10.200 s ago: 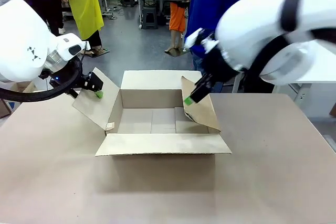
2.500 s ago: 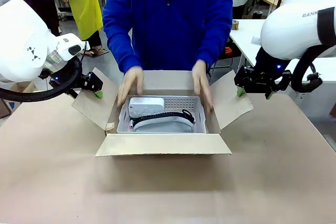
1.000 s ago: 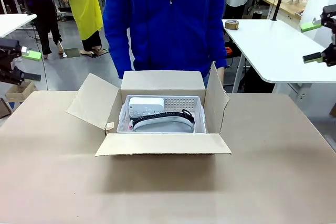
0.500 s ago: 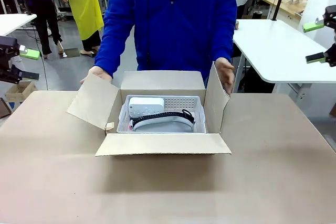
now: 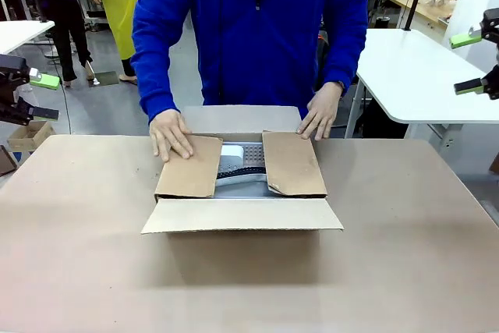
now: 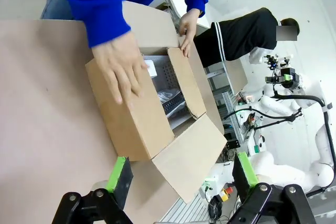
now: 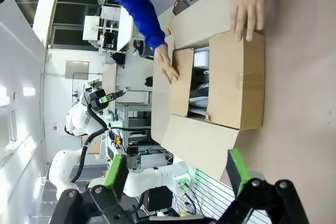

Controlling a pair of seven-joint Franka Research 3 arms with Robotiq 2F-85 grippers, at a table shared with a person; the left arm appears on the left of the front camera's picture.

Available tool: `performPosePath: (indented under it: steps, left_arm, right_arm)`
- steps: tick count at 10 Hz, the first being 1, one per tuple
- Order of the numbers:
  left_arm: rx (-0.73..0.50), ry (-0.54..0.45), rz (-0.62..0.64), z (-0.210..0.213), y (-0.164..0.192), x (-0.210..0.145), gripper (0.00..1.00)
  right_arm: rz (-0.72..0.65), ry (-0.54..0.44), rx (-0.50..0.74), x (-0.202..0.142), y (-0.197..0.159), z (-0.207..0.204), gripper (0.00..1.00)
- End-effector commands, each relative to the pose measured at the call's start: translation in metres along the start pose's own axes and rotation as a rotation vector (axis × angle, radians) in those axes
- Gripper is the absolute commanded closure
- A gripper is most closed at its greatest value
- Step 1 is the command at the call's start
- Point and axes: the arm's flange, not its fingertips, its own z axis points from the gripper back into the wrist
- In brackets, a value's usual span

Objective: Pack the gift set into the box.
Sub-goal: Press and hold the closed box until the human finishes sealing it.

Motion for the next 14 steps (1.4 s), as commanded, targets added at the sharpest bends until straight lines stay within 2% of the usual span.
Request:
performPosePath:
  steps: [1, 14]
  left_arm:
    - [-0.018, -0.024, -0.001, -0.0020, -0.0022, -0.0007, 0.00]
    - [-0.018, -0.024, -0.001, -0.0020, -0.0022, -0.0007, 0.00]
  right_arm:
    - [0.004, -0.004, 0.020, 0.0020, 0.0021, -0.0006, 0.00]
    - [0.004, -0.004, 0.020, 0.0020, 0.0021, -0.0006, 0.00]
